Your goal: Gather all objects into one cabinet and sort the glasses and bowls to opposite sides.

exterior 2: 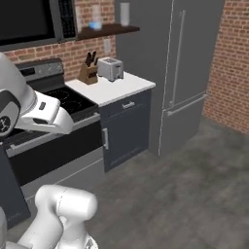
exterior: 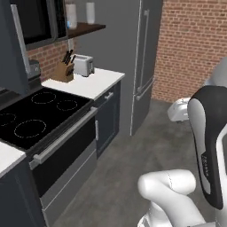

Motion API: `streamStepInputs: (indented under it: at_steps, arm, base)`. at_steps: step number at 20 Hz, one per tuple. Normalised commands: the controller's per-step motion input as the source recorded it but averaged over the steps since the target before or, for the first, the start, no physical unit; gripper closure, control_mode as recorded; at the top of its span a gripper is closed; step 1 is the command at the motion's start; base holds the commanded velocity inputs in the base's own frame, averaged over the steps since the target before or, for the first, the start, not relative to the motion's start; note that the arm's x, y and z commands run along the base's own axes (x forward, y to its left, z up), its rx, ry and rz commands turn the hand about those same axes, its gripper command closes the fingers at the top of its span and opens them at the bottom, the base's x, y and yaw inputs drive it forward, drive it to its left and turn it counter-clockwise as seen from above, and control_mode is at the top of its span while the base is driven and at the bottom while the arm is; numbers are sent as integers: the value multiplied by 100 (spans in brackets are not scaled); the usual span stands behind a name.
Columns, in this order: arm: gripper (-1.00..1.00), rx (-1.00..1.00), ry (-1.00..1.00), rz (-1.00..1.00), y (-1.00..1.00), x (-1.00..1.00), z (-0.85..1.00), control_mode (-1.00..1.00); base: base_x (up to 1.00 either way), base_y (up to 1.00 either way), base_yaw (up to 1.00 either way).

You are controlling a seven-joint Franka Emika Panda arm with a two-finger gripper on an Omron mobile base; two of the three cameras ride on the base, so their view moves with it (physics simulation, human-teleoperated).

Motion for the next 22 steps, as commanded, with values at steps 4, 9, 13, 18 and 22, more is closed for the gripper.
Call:
streamStepInputs:
  at_steps: [4, 9, 13, 18, 22]
  arm:
    - [-100, 0, 0, 0, 0, 0, 0, 100]
    - [-100, 0, 0, 0, 0, 0, 0, 100]
    - [-100, 0, 0, 0, 0, 0, 0, 100]
    - [-100, 0, 0, 0, 0, 0, 0, 100]
    - [-100, 0, 0, 0, 0, 0, 0, 100]
  base:
    - [78, -81, 30]
    - [59, -84, 42]
    - [52, -84, 49]
    - [52, -86, 49]
    - [48, -84, 41]
